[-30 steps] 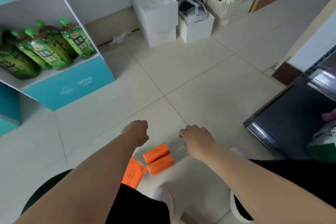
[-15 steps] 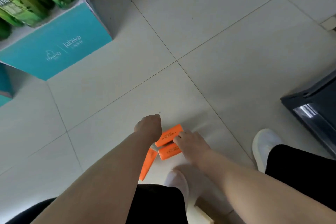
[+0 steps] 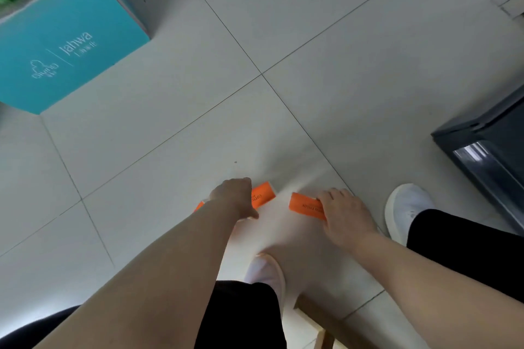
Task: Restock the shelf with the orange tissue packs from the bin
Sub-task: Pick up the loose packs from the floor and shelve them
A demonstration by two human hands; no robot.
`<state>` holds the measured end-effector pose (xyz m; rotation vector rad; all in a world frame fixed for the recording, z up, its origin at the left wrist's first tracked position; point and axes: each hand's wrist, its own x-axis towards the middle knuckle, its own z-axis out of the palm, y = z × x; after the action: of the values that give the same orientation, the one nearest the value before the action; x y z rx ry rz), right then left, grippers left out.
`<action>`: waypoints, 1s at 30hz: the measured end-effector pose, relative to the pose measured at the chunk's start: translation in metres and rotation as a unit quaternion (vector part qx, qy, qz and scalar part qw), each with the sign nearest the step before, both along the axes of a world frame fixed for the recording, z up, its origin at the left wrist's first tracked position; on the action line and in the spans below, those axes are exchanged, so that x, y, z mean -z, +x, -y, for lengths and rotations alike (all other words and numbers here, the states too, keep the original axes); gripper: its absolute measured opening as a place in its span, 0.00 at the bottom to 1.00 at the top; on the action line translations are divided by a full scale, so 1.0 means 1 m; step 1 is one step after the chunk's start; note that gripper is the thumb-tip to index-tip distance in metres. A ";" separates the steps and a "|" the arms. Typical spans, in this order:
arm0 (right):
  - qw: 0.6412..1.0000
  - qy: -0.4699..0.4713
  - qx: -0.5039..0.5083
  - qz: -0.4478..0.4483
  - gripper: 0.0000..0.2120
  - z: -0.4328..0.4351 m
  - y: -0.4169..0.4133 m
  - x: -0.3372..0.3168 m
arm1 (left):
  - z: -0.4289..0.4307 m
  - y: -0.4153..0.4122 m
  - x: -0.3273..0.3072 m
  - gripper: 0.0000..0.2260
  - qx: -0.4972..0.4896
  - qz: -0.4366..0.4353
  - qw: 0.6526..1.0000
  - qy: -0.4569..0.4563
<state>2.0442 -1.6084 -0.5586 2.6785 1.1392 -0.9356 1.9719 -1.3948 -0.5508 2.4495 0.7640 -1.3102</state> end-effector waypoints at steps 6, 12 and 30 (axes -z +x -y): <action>0.997 0.016 0.073 -0.022 0.13 0.016 0.013 -0.007 | 0.027 0.004 0.006 0.14 0.065 0.012 0.996 0.065; 0.993 0.051 0.109 -0.004 0.13 0.025 0.023 -0.031 | 0.034 0.032 -0.018 0.12 0.048 0.105 0.992 0.052; 0.914 0.206 0.189 0.294 0.20 0.118 0.073 -0.278 | 0.130 0.098 -0.282 0.15 -0.017 0.475 0.880 0.003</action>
<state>2.1170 -1.7266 -0.2804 3.2316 0.7518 0.1554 2.0701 -1.5248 -0.2686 2.5979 0.5058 0.0191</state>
